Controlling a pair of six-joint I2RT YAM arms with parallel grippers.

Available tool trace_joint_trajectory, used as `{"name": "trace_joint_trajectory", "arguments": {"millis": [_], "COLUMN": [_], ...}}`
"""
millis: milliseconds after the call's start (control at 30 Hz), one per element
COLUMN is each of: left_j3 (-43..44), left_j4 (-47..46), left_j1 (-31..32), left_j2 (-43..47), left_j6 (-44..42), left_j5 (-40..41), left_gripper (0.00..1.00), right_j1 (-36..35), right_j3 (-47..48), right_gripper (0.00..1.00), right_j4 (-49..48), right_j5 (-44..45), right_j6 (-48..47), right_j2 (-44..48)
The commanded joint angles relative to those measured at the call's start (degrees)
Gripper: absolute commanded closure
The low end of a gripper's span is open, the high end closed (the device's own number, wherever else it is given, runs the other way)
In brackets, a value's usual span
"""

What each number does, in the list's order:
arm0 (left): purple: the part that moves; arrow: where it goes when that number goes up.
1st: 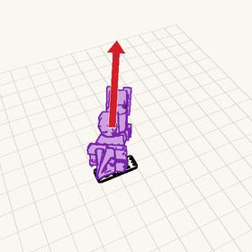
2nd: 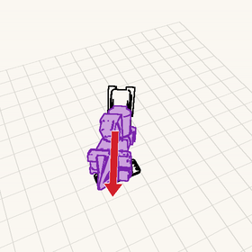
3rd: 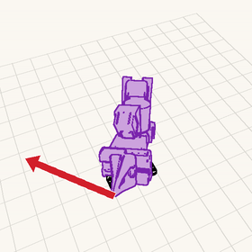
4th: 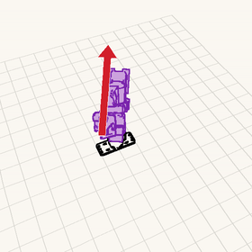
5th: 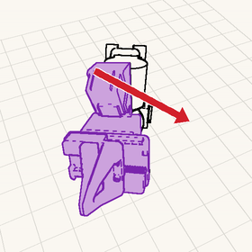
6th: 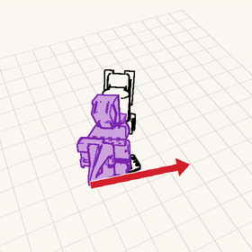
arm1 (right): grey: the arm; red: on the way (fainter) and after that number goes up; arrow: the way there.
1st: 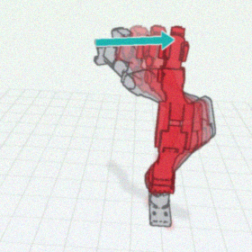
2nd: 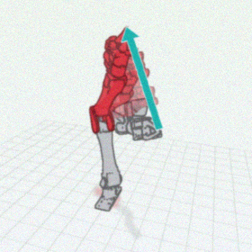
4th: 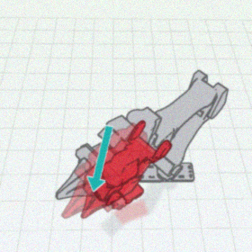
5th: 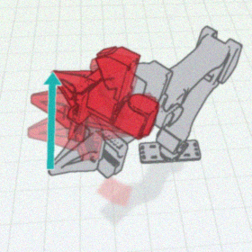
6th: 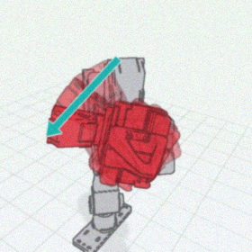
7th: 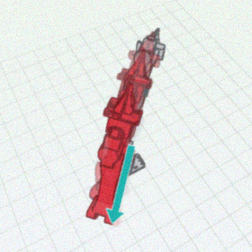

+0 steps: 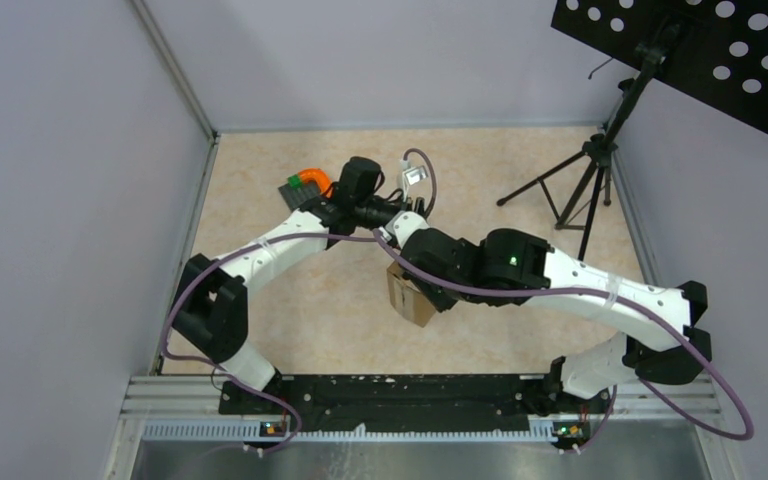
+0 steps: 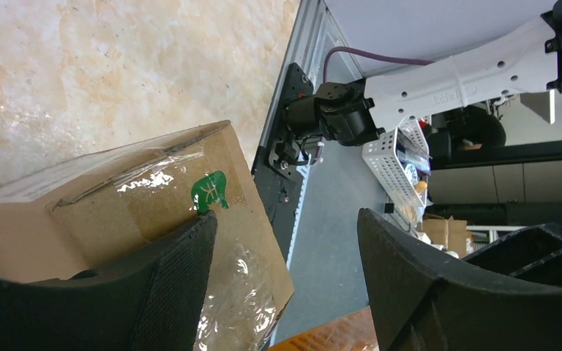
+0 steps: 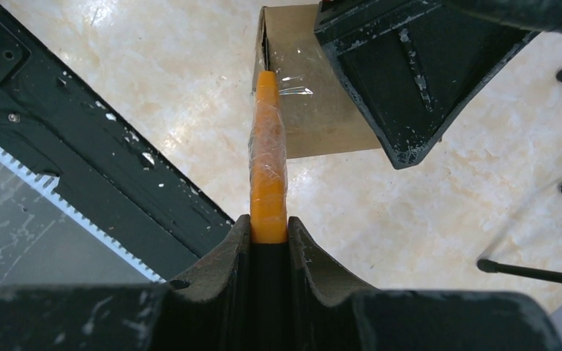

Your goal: Unpack the express box

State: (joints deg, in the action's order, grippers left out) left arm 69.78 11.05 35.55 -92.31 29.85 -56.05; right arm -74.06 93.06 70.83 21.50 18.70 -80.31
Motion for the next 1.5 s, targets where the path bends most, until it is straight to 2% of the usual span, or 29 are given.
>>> {"name": "trace_joint_trajectory", "arguments": {"millis": [0,533,1033,1467], "left_j3": [-2.9,-3.1,-2.5,-2.4], "left_j4": [11.1,12.6,11.8,12.7], "left_j1": [0.1,0.0,0.0,0.0], "left_j2": [-5.0,-6.8,-6.9,-7.0], "left_j6": [-7.5,-10.5,-9.4,-10.6], "left_j5": [6.0,6.1,6.2,6.2], "left_gripper": [0.23,0.24,0.24,0.25], "right_j1": [0.4,0.3,0.5,0.7], "right_j3": [3.3,6.2,-2.8,9.3], "right_gripper": [1.0,1.0,1.0,1.0], "right_j4": [5.0,9.7,6.0,11.5], "right_j5": [-0.1,-0.6,-5.2,0.6], "right_j6": [0.8,1.2,0.6,0.5], "right_j2": [1.0,0.4,0.8,-0.7]}}
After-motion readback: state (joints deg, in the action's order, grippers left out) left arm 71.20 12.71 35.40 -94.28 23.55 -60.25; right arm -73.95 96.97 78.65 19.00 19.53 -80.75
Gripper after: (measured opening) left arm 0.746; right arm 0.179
